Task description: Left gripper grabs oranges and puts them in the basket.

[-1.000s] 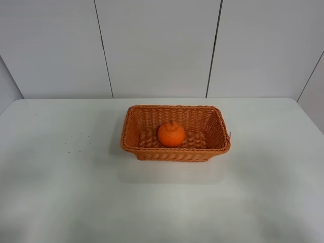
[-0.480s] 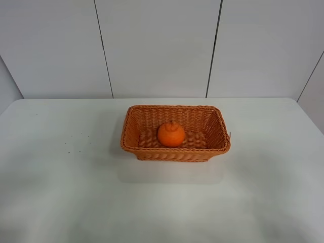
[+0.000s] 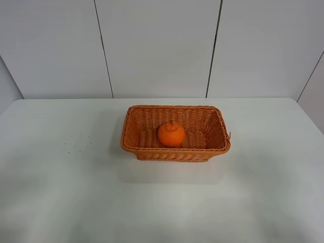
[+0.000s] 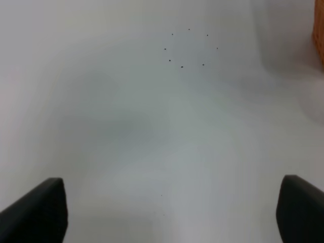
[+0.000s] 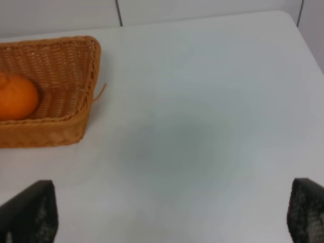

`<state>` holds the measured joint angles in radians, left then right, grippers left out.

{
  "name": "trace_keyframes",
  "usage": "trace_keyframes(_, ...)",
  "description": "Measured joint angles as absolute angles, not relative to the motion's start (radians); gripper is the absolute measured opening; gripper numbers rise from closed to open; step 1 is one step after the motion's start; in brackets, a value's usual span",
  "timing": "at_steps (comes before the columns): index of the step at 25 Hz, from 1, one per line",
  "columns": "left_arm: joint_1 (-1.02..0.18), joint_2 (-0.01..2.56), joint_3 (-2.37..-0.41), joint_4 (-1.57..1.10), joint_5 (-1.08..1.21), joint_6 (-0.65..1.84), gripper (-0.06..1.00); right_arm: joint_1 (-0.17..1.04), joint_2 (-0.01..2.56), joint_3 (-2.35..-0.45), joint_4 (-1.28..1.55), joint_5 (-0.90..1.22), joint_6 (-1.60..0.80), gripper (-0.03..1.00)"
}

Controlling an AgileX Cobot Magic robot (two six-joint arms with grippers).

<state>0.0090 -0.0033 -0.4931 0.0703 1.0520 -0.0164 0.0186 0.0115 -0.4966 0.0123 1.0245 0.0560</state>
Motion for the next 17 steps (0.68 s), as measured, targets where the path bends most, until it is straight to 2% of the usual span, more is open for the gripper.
trace_keyframes(17, 0.009, -0.003, -0.493, 0.07, 1.052, -0.018, 0.93, 0.019, 0.012, -0.497, 0.012, 1.024, 0.056, 0.69)
